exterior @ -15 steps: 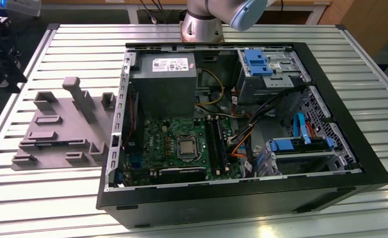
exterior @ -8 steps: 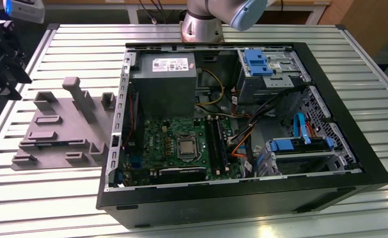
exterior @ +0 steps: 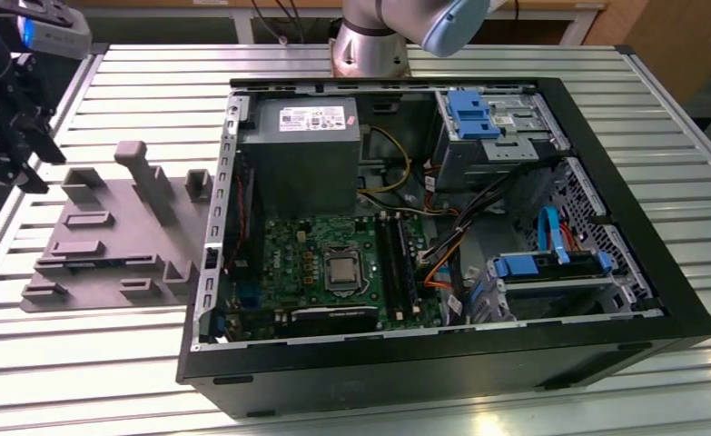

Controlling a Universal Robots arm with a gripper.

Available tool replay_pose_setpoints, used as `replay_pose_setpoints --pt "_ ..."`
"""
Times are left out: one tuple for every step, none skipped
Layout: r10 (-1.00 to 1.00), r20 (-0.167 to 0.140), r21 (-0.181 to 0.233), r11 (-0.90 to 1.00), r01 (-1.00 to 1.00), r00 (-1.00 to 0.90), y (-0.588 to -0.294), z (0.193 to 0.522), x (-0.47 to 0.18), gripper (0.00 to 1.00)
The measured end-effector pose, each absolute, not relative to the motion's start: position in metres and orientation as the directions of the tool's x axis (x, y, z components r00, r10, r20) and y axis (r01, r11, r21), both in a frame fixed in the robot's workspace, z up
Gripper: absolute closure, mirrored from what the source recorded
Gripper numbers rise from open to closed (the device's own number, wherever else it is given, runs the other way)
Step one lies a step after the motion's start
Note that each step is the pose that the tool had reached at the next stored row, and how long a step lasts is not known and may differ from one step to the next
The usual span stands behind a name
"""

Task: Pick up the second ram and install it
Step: 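Pick up the second ram and move it above second insertion slot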

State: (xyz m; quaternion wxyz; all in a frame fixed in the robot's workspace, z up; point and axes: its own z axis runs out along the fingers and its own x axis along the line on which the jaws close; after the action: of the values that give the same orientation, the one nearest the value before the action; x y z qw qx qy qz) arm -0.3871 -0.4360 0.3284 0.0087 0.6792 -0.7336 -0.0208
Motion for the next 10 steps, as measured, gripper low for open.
replay_pose_setpoints --pt "-0.997 -0.016 0.042 0.077 -0.996 -0.077 -0.436 0.326 -0.387 0.53" --pt "-0.997 -0.015 0.042 0.077 -0.996 -0.077 -0.436 0.325 -0.387 0.53" --pt "-0.997 -0.016 0.042 0.076 -0.996 -0.077 -0.437 0.323 -0.387 0.53" --pt "-0.997 -0.015 0.042 0.076 -0.996 -0.077 -0.437 0.321 -0.387 0.53" --pt "-0.997 -0.016 0.042 0.076 -0.996 -0.077 -0.438 0.319 -0.387 0.53" --pt "-0.997 -0.016 0.043 0.077 -0.996 -0.077 -0.440 0.318 -0.387 0.53" --pt "-0.997 -0.016 0.043 0.077 -0.996 -0.077 -0.442 0.316 -0.387 0.53" --pt "-0.997 -0.017 0.043 0.076 -0.996 -0.077 -0.443 0.314 -0.387 0.53" --pt "-0.997 -0.018 0.042 0.076 -0.996 -0.077 -0.444 0.312 -0.387 0.53" --pt "-0.997 -0.018 0.042 0.076 -0.996 -0.077 -0.445 0.310 -0.388 0.53"
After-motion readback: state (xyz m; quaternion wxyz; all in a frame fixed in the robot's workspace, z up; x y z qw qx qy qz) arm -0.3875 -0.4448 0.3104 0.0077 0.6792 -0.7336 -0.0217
